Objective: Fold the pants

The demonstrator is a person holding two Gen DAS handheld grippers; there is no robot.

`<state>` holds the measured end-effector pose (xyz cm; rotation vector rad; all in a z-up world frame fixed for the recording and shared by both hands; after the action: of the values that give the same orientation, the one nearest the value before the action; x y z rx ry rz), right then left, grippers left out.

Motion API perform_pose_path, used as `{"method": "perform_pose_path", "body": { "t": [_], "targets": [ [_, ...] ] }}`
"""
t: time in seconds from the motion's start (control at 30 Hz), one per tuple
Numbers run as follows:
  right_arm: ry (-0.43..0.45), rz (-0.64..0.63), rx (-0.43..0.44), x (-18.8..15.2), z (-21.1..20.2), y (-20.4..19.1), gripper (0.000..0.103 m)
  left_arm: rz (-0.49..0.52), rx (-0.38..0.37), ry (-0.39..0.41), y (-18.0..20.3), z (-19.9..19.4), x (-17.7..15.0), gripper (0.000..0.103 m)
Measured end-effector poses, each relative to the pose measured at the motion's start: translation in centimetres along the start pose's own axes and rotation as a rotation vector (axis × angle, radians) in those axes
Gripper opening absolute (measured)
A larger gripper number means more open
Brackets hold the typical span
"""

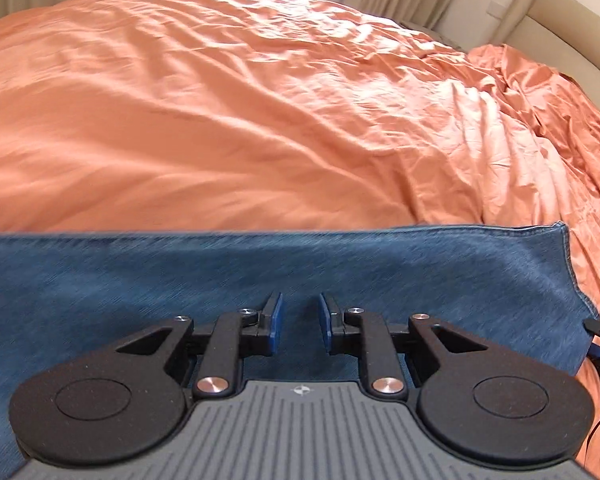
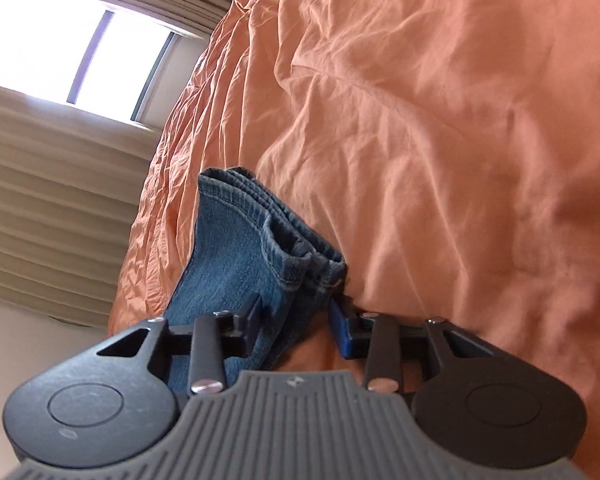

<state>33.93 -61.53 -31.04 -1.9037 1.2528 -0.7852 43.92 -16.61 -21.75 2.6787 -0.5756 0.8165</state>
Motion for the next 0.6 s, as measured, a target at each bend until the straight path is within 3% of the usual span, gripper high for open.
{"method": "perform_pose_path", "body": {
  "t": [0.3, 0.47, 0.6],
  "targets": [
    [-0.007, 0.032, 0.063, 1.4, 1.4, 0.6, 0.024, 0.075, 0.005, -0.042, 2.7, 6.2, 3.0, 0.021],
    [-0.009, 0.055, 0.084, 1.6, 1.3, 1.2, 0.019, 0.035, 0.007, -0.036, 2.7, 6.8, 3.5, 0.020],
    [-0.006, 0.085, 0.087, 1.4, 0.1, 1.3, 0.022, 0.038, 0.022, 0.007, 3.1, 5.5, 4.1, 0.020]
  ]
}}
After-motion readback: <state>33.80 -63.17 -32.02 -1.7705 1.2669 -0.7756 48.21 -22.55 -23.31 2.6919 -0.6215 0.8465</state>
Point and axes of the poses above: each gripper's, at about its wrist camera, not at the fingertips, and z roughly the way its jaws point, y to its right, x to its top, the point moved 7 cm from there along z, roughly the way its jaws point, and after that the axes turned 8 degrees about z, right-handed, at the moved point
